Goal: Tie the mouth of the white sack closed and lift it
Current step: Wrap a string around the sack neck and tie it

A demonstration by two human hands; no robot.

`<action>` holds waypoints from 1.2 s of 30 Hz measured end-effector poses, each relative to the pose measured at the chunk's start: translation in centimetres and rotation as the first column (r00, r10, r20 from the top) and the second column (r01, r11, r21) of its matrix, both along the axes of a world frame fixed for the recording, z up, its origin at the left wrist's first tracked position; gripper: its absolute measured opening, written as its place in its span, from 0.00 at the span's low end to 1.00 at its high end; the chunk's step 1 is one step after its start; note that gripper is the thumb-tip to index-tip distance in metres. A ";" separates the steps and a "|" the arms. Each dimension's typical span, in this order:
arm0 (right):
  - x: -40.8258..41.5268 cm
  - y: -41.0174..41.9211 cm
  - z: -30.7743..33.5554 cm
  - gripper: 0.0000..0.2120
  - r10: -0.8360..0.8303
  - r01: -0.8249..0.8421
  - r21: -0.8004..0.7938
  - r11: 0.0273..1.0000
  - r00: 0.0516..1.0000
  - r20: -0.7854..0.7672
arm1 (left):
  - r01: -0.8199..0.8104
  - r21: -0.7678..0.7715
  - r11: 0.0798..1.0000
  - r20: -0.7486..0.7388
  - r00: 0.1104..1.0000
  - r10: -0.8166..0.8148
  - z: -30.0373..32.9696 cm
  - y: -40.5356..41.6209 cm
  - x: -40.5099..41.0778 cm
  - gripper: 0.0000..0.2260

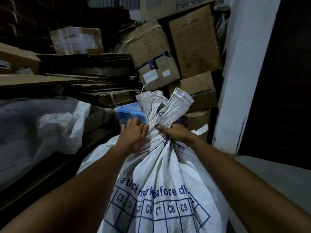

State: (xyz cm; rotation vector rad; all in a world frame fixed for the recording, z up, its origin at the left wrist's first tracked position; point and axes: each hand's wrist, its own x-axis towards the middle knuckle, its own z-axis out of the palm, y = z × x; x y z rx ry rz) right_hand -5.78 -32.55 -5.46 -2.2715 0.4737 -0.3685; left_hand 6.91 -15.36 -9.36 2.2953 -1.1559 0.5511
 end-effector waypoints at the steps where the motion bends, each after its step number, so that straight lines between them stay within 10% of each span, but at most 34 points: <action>1: -0.2 0.0 0.0 0.49 -0.003 0.003 -0.010 1.000 1.000 -0.016 | -0.006 -0.003 1.000 0.008 1.000 0.006 0.1 0.1 0.1 0.18; 6: -0.3 -0.4 0.2 0.44 -0.020 0.007 -0.124 0.992 0.995 -0.102 | -0.059 -0.047 0.997 0.108 0.992 0.064 0.9 0.8 0.0 0.04; 16: 0.9 0.3 0.7 0.33 -0.037 0.029 -0.081 0.996 0.994 -0.100 | -0.178 -0.019 0.984 0.270 0.947 0.176 0.2 1.2 -0.1 0.08; 25: 1.2 1.5 0.3 0.23 -0.105 0.059 -0.325 0.944 0.986 -0.126 | 0.155 0.118 0.981 -0.054 0.987 -0.149 1.0 1.8 1.7 0.11; 28: 1.4 1.5 0.4 0.22 -0.088 0.039 -0.369 0.928 0.989 -0.118 | 0.236 0.165 0.958 -0.185 0.961 -0.205 1.3 1.6 0.5 0.35; 30: 1.7 1.5 0.2 0.21 -0.089 0.048 -0.370 0.928 0.992 -0.094 | 0.154 0.234 0.960 -0.134 0.983 -0.125 0.8 1.2 0.4 0.45; 36: 0.7 0.0 0.1 0.27 -0.024 0.008 -0.224 0.975 0.997 -0.070 | -0.052 0.180 0.982 0.195 0.981 0.016 0.0 0.2 -0.5 0.27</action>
